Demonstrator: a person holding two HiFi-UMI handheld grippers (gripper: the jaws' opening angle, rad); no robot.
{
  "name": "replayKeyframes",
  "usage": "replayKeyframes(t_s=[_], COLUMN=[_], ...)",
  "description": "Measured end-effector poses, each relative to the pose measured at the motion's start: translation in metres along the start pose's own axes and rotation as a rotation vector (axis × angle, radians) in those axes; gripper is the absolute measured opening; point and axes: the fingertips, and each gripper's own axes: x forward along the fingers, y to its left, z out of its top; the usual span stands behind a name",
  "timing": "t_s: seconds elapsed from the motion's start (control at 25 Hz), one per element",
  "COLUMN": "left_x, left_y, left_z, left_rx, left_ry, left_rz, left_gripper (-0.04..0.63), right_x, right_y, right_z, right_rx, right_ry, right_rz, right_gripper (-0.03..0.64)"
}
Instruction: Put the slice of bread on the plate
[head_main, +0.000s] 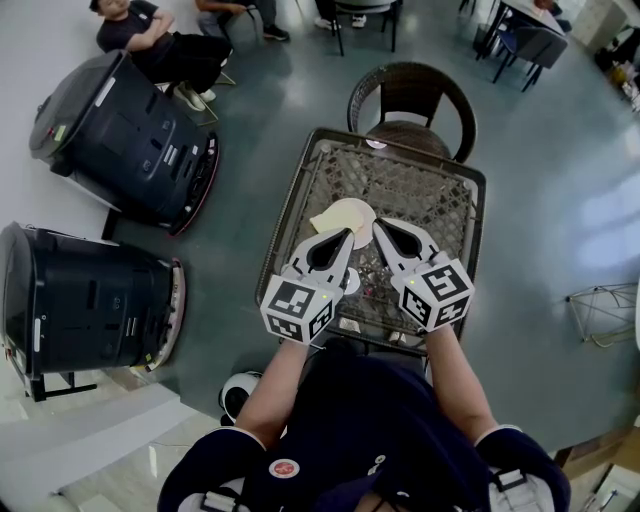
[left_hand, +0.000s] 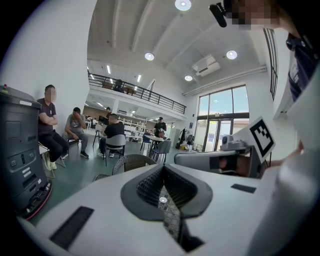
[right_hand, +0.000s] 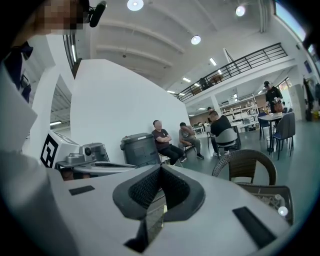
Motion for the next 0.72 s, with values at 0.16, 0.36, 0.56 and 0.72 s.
replayKeyframes(t_s=[0.16,0.36,0.56,0.72], left_x=[-0.0007,-0.0011,0.0003,0.0025], left_y=[0.0000,-0.0012,-0.0012,-0.0032], left_z=[0.0012,-0.0018,-0.0015,-0.0026], left_rx=[0.001,-0.001,-0.001,-0.003], left_ry=[-0.002,0.006,0.004,0.004], left_rz=[0.005,0.004,-0.002,-0.009], left_gripper=[0.008,0.008,0.008,0.008], right_x=[-0.0007,-0.0034,-0.0030,-0.0041], right_y=[0.0014,0.0013,0.0000,-0.0022], right_z=[0.0039,0.0062,0.0074,0.0056], right_rx=[-0.003,0.001,-0.002,0.002], right_ry=[-0.011,-0.025,-0.027,-0.028], right_rz=[0.009,0.008,0.008,0.007], right_gripper=[0.006,0.006,0.006,0.006])
